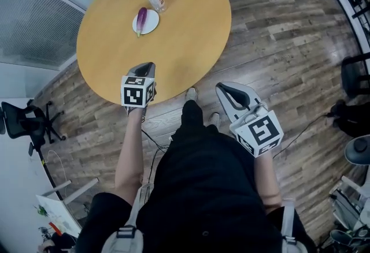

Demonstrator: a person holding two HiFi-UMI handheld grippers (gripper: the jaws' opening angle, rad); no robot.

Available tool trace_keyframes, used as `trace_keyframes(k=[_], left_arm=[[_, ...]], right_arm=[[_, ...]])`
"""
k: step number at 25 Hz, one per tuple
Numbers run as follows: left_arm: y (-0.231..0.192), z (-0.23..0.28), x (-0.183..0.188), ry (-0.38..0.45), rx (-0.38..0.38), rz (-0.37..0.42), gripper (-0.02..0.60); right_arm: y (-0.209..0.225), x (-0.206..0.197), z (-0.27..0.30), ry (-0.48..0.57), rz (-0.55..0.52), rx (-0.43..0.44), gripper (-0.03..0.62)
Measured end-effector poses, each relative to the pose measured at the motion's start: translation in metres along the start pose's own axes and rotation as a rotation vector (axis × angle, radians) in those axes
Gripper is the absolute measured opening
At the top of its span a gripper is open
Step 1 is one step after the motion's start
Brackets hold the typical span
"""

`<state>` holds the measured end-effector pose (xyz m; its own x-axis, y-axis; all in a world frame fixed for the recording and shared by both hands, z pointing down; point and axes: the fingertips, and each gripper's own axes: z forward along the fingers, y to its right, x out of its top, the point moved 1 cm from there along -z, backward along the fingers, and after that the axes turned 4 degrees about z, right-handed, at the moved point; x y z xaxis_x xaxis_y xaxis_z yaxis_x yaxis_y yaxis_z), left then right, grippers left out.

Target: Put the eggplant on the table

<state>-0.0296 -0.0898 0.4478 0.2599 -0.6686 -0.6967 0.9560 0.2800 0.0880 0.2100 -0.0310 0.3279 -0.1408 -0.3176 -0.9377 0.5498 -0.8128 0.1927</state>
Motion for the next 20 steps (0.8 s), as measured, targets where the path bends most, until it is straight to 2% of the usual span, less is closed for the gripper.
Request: trace_keyframes(k=[6, 9, 11, 14, 20], left_arm=[[0.053, -0.042, -0.061, -0.070, -0.041, -0.047, 0.009], [0.073, -0.062, -0.088, -0.118, -0.071, -0.045, 0.008], [0.079, -0.077, -0.097, -0.120, -0.089, -0.035, 0.008], [0.079, -0.098, -0.098, -0.067, -0.102, -0.050, 0.008], [0.081, -0.145, -0.089, 0.082, -0.188, -0.156, 0.008]], right_arm=[[0.010, -0.028, -0.023, -0.055, 0.036, 0.004, 0.018], [0.011, -0.031, -0.023, -0.068, 0.035, 0.013, 0.018], [0.005, -0.032, -0.019, -0.074, 0.036, 0.025, 0.018], [-0.007, -0.030, -0.010, -0.079, 0.028, 0.052, 0.019], [-0.041, -0.030, 0.006, -0.106, 0.007, 0.102, 0.018]])
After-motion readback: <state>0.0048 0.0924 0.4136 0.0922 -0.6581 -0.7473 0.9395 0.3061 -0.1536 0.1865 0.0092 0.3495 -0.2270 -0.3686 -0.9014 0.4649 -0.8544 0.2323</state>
